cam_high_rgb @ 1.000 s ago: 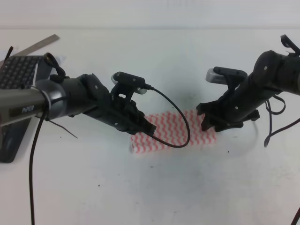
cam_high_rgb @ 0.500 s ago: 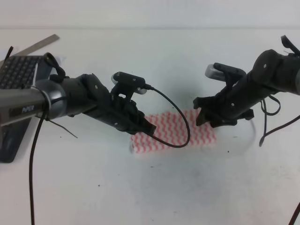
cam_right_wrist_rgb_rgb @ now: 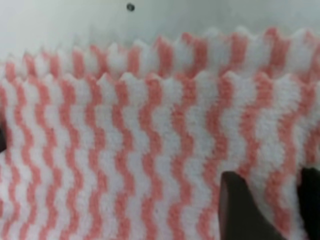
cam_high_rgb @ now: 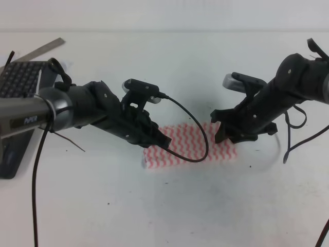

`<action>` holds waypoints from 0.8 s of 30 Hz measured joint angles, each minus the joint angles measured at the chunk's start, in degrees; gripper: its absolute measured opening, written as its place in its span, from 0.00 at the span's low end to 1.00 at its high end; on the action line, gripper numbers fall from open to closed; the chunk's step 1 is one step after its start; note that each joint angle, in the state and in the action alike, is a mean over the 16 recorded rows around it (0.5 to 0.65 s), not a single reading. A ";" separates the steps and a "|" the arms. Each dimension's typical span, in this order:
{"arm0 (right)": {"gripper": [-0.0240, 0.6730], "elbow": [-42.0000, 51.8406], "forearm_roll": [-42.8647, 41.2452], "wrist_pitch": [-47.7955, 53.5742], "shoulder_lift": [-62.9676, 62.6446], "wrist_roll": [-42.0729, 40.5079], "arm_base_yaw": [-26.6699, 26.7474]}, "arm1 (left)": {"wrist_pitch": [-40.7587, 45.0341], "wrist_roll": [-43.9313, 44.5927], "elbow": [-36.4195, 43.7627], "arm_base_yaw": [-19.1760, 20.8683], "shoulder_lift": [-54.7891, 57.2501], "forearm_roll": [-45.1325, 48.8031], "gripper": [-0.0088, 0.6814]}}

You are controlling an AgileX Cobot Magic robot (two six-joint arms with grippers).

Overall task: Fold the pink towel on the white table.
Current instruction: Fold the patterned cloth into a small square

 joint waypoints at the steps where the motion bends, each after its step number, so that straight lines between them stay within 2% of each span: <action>1: 0.40 0.00 -0.16 0.15 -0.02 0.00 0.01 | 0.00 0.00 0.00 0.00 0.00 0.00 0.01; 10: 0.37 -1.15 -2.97 0.86 -0.10 0.41 0.03 | -0.03 0.04 -0.04 0.01 -0.02 0.01 0.01; 24: 0.43 -3.87 -6.93 3.31 0.29 3.25 -0.81 | 0.17 0.14 -0.09 0.02 -0.03 0.08 0.01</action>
